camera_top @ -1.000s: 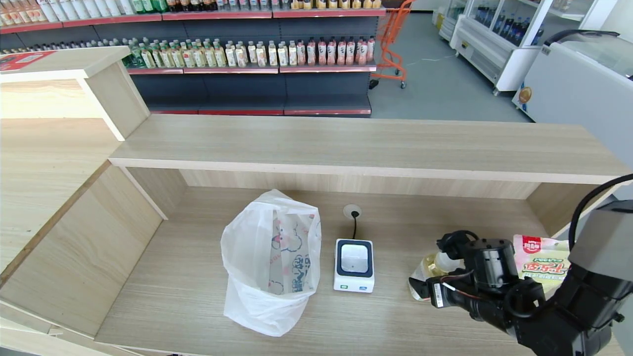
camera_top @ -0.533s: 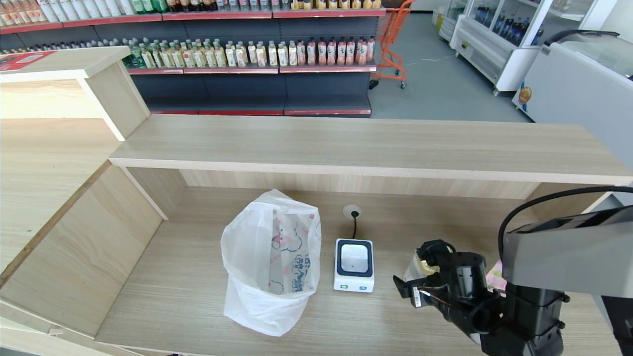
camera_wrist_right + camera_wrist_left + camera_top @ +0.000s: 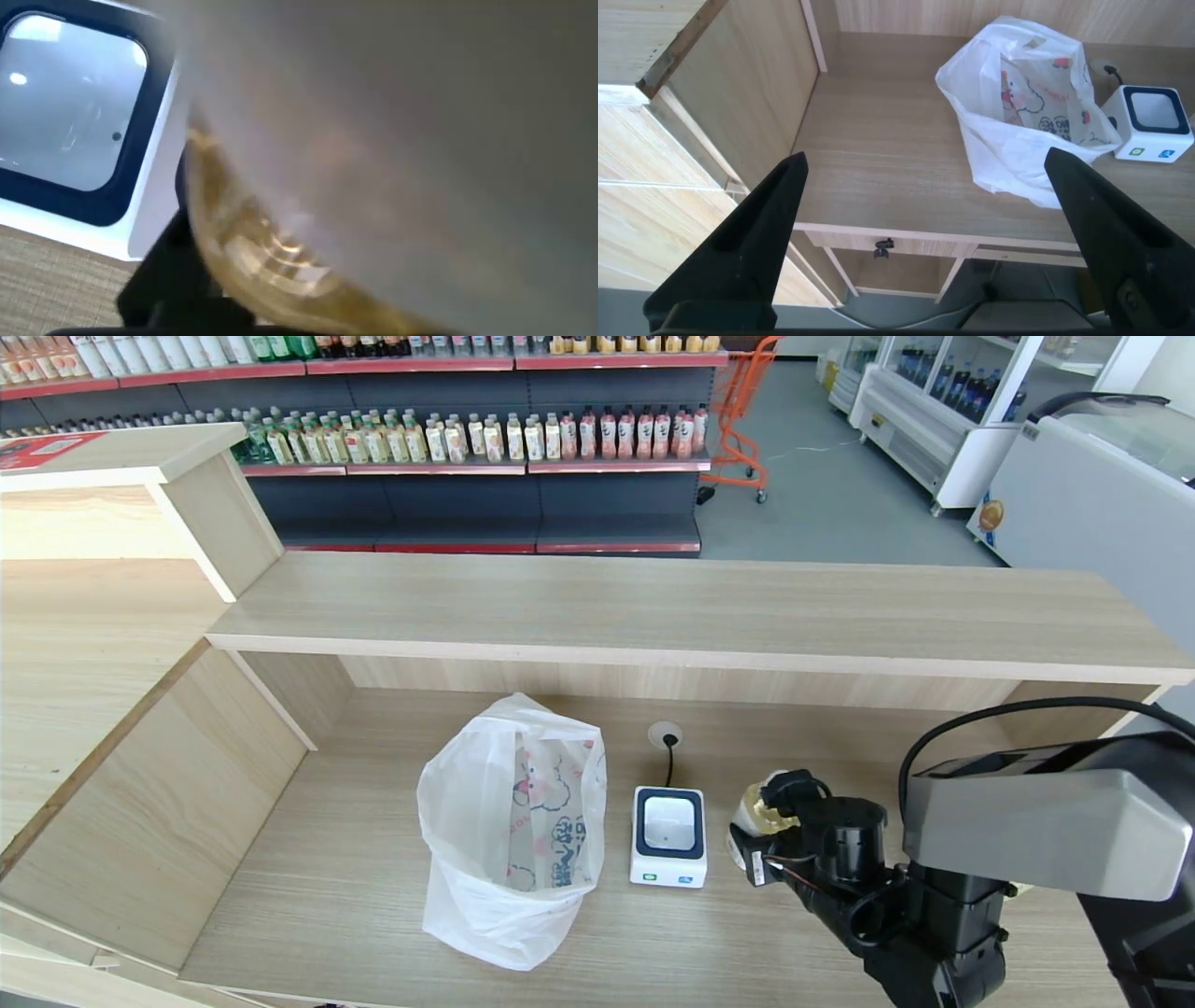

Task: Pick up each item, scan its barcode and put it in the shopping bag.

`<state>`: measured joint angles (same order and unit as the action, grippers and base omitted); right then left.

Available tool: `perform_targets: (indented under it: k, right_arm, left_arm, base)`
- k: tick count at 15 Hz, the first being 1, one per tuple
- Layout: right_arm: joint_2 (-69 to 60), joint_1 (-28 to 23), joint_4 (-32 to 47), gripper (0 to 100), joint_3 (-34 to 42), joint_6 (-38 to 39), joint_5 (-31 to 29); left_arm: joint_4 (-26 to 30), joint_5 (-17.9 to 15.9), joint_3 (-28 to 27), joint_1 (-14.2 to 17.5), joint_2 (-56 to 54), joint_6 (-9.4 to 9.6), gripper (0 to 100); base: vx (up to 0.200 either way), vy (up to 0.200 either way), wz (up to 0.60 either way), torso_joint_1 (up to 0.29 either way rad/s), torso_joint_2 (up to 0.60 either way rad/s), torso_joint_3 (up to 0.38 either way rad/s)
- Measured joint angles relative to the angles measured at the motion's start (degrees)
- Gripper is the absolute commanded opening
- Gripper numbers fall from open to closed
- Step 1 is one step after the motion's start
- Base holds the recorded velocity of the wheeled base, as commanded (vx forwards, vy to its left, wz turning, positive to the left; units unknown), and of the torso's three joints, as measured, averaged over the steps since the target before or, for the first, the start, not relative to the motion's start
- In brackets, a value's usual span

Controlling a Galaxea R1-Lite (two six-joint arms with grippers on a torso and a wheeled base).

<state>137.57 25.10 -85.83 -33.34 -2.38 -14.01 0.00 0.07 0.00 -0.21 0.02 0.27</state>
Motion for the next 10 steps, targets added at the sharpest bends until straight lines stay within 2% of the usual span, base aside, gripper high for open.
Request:
perform_targets:
  k: [5,10]
  right_arm:
    - [0.2,-0.13,-1.67,0,-3.6,-1.06,-0.44]
    - [-0.85,-0.51,-3.23,0,-2.76,-0.55,-0.06]
  left_arm:
    - [0.0,0.0,0.0,0.02,0.0,-0.02,100]
    - [0.0,0.0,0.0,0.02,0.0,0.0,100]
  base:
    - [0.0,0.0,0.0,0.0,0.0,0.0]
    - [0.0,0.0,0.0,0.0,0.0,0.0]
